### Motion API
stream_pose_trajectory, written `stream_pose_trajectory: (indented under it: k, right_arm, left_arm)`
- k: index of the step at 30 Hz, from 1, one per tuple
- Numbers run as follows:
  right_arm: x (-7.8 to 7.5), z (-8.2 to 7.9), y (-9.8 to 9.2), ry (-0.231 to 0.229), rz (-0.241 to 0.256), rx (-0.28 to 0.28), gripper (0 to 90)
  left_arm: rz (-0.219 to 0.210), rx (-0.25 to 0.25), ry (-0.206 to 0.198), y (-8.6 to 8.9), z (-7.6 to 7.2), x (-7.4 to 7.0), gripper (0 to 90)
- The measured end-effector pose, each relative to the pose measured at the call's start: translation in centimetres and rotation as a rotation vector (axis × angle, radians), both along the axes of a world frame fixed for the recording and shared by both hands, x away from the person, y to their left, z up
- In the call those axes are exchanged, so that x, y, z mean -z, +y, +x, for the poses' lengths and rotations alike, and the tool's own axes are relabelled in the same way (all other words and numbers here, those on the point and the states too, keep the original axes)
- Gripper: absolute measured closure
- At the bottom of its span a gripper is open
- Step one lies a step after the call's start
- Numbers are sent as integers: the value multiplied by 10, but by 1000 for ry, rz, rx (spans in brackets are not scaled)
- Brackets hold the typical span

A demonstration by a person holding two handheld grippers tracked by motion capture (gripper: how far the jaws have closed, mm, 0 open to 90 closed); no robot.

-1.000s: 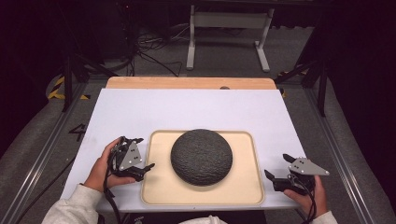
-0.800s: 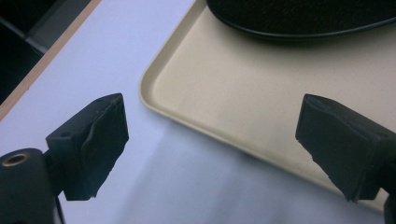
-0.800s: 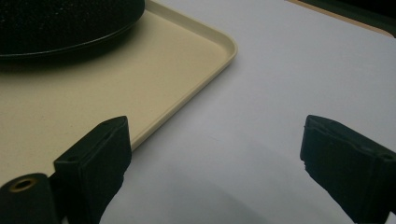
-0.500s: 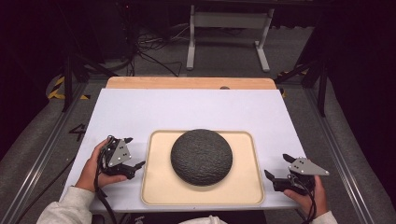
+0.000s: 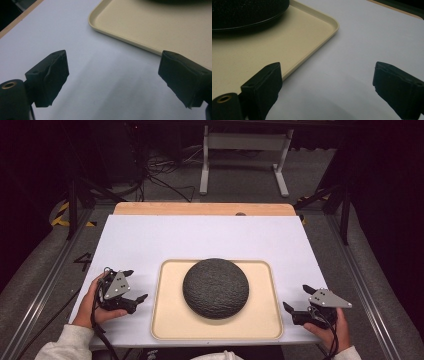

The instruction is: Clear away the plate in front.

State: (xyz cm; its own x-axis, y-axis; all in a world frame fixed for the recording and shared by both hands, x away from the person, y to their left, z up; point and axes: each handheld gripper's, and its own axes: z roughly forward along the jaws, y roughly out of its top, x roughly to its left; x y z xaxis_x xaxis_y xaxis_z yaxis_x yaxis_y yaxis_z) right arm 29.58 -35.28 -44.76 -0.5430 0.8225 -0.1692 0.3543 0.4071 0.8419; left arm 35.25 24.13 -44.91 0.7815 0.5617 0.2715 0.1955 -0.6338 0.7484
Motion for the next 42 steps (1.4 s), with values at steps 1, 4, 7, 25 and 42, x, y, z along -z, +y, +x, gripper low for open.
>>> stream_pose_trajectory:
  k: [1,4,7,25,42]
  right_arm:
    - [0,0,0,0,-1,0,92]
    - [0,0,0,0,0,0,92]
    - [0,1,0,0,1,-1,92]
    - [-1,0,-2,-7,7,2,92]
    - [-1,-3,0,-6,-2,0,92]
  left_arm:
    - [-6,-6,4,1,-1,1,104]
    - [-26,-20,14,7,-3,3,103]
    - [-53,-35,27,13,-7,6,102]
    - [-146,-114,42,39,-20,11,92]
    - [-136,-80,25,32,-22,8,93]
